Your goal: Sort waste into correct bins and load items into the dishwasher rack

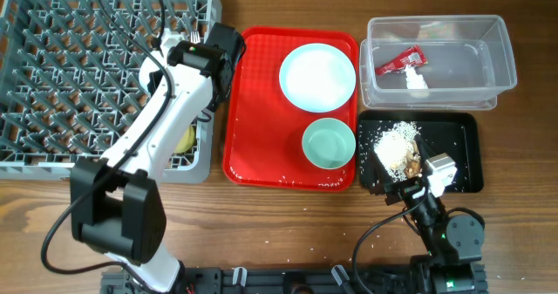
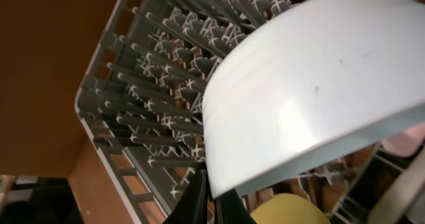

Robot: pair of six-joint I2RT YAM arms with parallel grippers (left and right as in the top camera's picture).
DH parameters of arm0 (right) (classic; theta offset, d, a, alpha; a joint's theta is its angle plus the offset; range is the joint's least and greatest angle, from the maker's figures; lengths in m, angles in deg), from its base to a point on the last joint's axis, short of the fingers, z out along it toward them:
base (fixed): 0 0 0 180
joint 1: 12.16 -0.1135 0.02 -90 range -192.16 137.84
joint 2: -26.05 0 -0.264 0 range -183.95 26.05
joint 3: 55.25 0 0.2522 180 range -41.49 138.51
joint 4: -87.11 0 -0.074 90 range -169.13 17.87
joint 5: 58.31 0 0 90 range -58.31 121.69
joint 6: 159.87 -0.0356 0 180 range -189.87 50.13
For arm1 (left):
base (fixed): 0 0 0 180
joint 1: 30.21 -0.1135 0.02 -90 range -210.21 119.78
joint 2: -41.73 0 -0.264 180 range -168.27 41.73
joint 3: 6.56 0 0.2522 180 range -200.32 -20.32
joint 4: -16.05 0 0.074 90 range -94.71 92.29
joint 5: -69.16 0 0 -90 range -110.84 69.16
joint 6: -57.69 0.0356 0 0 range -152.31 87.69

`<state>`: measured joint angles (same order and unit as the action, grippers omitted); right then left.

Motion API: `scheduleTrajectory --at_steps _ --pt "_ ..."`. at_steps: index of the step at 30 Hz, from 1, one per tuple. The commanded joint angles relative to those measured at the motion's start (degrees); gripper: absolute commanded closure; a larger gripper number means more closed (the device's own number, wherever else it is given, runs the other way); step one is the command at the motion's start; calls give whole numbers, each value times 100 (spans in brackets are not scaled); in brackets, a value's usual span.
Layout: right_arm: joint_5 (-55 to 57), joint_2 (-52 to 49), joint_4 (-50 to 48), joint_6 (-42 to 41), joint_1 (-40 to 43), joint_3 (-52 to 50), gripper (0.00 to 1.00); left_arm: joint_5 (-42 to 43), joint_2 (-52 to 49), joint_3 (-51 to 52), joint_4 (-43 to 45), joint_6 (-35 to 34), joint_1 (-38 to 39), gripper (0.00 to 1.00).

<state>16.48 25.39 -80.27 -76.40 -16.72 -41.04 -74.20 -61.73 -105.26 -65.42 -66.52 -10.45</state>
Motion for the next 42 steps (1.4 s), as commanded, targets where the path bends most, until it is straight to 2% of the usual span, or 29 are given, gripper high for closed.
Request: scheduleTrajectory --at_steps 1,12,31,42 --pt "15 39 -24 37 13 -15 0 302 243 -101 15 -103 11 96" --pt "15 39 -24 37 13 -15 0 -1224 393 -101 -111 -101 -168 96" --pt "15 39 -24 37 13 -15 0 -1207 -343 -98 297 -122 -350 96" --pt "15 39 -24 39 13 -15 0 -448 -369 -98 208 -273 -223 96"
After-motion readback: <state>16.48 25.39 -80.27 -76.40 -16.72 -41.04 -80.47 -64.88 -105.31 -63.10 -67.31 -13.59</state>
